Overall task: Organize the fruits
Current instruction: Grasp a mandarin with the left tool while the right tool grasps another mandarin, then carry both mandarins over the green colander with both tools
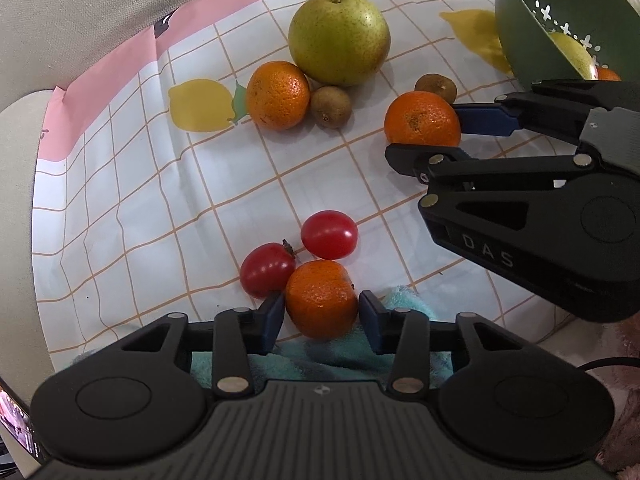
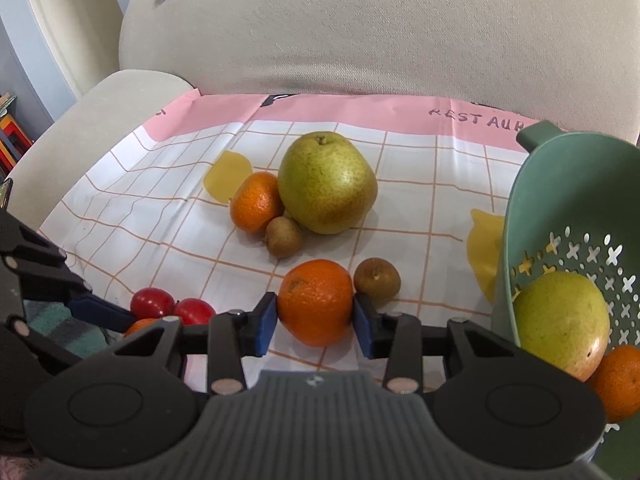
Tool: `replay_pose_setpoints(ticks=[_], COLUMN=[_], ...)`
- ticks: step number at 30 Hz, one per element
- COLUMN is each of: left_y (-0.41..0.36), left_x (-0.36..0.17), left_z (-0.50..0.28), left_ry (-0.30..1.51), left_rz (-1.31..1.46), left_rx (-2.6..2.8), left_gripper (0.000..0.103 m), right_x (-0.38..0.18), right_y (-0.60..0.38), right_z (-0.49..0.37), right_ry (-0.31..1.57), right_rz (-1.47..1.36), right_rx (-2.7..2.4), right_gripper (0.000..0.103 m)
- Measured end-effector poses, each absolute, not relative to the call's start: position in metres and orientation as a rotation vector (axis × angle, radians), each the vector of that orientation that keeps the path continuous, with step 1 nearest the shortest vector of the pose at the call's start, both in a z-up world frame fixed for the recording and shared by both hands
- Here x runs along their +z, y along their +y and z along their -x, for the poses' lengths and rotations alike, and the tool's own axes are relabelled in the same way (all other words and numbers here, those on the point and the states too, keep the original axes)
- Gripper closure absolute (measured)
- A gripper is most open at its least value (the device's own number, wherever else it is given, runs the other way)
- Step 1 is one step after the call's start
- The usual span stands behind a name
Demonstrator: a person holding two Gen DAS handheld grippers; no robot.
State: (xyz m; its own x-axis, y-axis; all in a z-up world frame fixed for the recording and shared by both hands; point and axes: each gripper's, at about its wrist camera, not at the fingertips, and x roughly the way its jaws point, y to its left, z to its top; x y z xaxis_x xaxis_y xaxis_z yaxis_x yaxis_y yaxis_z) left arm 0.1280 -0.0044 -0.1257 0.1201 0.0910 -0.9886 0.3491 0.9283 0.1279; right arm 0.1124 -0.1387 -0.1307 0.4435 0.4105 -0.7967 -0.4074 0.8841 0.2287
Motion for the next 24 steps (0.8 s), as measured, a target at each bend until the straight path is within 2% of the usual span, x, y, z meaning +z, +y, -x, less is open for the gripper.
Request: replay_pose_setpoints(ticks=[2, 24], left_y=[-0.005, 0.001], left_x=[-0.125, -0.077], left_z=[-0.129, -0.098], left_ry=[1.444, 1.192], left_rz=[-0.359, -0.168], left_rx=[-0.196, -0.221], left_gripper=[0.058, 0.059], right_x=[-0.13, -0.089], right_y=[-0.139, -0.159], right_z=[-0.112, -0.071], right_ry=[0.989, 0.891], right_rz=[-0.002, 0.047], right_rx=[0.507, 0.535], right_gripper=[0.066, 0.067])
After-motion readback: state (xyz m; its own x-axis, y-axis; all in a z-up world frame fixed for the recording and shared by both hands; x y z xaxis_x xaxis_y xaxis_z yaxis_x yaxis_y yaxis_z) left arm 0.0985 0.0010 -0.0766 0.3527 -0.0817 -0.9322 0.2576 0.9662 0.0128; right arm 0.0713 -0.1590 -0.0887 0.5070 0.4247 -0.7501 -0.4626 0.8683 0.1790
